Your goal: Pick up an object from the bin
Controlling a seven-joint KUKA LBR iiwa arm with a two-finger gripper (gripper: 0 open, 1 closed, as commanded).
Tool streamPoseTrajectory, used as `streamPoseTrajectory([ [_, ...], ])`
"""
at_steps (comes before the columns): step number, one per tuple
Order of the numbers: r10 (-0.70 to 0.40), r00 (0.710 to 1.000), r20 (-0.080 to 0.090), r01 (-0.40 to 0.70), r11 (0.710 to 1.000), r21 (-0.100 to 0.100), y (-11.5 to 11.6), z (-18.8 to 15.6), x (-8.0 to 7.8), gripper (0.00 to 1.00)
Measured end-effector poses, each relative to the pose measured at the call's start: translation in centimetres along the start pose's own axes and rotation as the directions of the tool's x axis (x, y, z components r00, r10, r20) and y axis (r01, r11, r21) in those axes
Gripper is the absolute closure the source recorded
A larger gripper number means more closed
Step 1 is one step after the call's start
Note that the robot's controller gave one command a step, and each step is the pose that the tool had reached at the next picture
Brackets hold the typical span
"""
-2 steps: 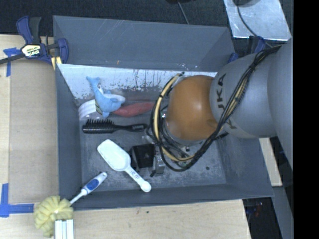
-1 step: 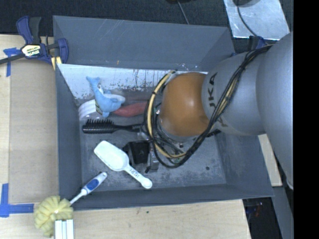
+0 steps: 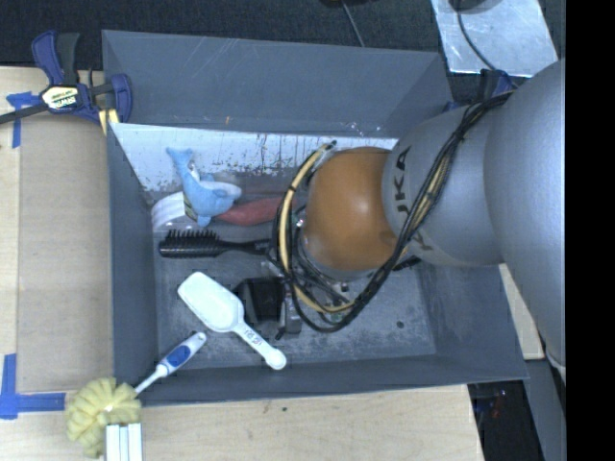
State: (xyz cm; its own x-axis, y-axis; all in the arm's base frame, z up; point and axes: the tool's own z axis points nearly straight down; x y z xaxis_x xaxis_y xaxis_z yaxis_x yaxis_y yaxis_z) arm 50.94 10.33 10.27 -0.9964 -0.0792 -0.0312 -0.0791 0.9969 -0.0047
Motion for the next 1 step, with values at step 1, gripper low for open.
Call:
streamPoseTrajectory([
  [1, 0.036, 0.999, 0.0, -0.036, 0.999, 0.0, -0.98, -10.33, -1.43, 1.0],
])
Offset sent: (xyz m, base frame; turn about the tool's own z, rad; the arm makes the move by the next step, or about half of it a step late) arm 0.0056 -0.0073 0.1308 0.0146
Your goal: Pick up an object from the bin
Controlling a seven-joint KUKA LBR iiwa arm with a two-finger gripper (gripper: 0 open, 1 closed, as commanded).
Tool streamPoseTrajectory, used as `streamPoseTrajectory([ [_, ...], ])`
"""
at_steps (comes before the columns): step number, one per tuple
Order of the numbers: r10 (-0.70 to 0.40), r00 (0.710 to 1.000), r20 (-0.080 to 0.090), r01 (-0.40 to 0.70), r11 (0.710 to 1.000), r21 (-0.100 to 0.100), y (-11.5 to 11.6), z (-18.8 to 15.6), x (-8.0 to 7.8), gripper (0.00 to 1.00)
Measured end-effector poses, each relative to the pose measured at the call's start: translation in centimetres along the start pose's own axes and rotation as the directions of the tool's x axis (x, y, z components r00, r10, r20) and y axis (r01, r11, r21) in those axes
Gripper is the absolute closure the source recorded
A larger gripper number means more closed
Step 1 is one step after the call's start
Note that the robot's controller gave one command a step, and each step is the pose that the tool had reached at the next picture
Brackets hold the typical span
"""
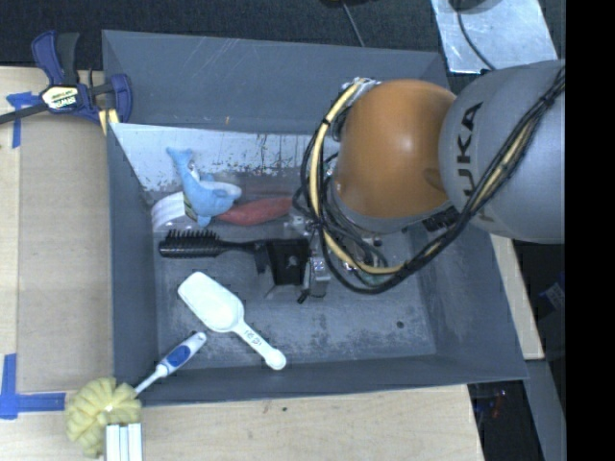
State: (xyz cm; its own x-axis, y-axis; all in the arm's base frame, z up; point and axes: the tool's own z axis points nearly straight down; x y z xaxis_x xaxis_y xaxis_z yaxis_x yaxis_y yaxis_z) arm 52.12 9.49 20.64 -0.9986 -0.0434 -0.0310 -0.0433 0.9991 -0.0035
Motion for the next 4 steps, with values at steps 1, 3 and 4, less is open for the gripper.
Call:
streamPoseTrajectory([
  [1, -0.021, 1.0, -0.006, 0.021, 1.0, 0.001, 0.1, -2.7, 0.4, 1.0],
  [3, -0.039, 0.999, -0.002, 0.039, 0.999, -0.001, 0.0, -1.4, -0.6, 1.0],
  [4, -0.513, 0.859, 0.001, 0.513, 0.859, -0.001, -1.2, -1.6, 1.4, 1.0],
])
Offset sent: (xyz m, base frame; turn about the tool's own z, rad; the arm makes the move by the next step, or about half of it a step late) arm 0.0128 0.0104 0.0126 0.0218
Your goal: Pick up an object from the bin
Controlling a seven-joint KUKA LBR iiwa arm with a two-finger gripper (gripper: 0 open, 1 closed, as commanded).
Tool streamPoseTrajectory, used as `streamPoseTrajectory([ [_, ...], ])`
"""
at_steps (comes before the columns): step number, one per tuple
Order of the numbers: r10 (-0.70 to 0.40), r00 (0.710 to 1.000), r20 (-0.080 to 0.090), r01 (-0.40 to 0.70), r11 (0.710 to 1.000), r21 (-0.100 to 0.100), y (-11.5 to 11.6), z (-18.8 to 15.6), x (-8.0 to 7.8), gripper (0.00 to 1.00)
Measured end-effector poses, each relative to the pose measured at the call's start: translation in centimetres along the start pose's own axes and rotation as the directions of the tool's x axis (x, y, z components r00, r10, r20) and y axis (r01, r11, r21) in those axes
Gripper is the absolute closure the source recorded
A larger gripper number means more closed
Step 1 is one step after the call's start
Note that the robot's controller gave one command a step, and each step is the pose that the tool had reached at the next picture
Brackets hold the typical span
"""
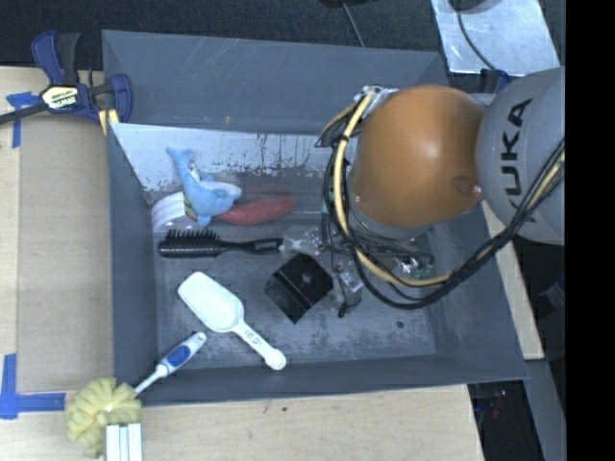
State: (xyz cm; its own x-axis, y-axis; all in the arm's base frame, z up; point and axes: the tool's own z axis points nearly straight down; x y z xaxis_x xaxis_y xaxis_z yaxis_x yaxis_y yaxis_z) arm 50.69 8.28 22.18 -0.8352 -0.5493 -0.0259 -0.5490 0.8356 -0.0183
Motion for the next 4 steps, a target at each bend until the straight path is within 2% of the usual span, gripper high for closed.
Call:
streamPoseTrajectory([
  [1, 0.38, 0.925, -0.001, -0.38, 0.925, 0.001, -0.5, 2.3, -0.6, 1.0],
  [2, 0.094, 0.996, -0.001, -0.094, 0.996, 0.001, 2.1, 2.7, -1.5, 1.0],
  [3, 0.371, 0.929, 0.003, -0.371, 0.929, 0.001, 1.7, 4.1, -4.0, 1.0],
  [4, 0.473, 0.881, -0.003, -0.473, 0.881, 0.001, 1.4, 2.1, -3.8, 1.0],
])
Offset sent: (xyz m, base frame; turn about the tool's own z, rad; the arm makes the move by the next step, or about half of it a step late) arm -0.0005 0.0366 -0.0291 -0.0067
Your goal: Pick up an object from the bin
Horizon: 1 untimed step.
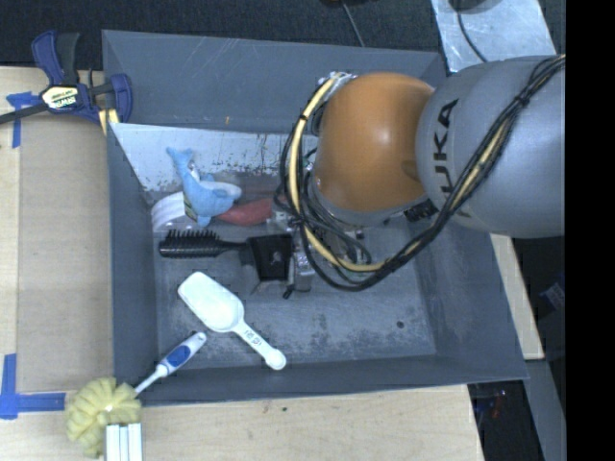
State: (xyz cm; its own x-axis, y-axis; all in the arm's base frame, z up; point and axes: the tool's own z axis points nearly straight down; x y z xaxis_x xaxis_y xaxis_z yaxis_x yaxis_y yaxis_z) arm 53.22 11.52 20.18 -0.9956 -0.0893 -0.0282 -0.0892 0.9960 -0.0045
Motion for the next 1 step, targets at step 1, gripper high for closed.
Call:
streamPoseTrajectory([
  [1, -0.057, 0.998, 0.013, 0.057, 0.998, 0.001, 0.53, -0.96, -2.07, 1.0],
])
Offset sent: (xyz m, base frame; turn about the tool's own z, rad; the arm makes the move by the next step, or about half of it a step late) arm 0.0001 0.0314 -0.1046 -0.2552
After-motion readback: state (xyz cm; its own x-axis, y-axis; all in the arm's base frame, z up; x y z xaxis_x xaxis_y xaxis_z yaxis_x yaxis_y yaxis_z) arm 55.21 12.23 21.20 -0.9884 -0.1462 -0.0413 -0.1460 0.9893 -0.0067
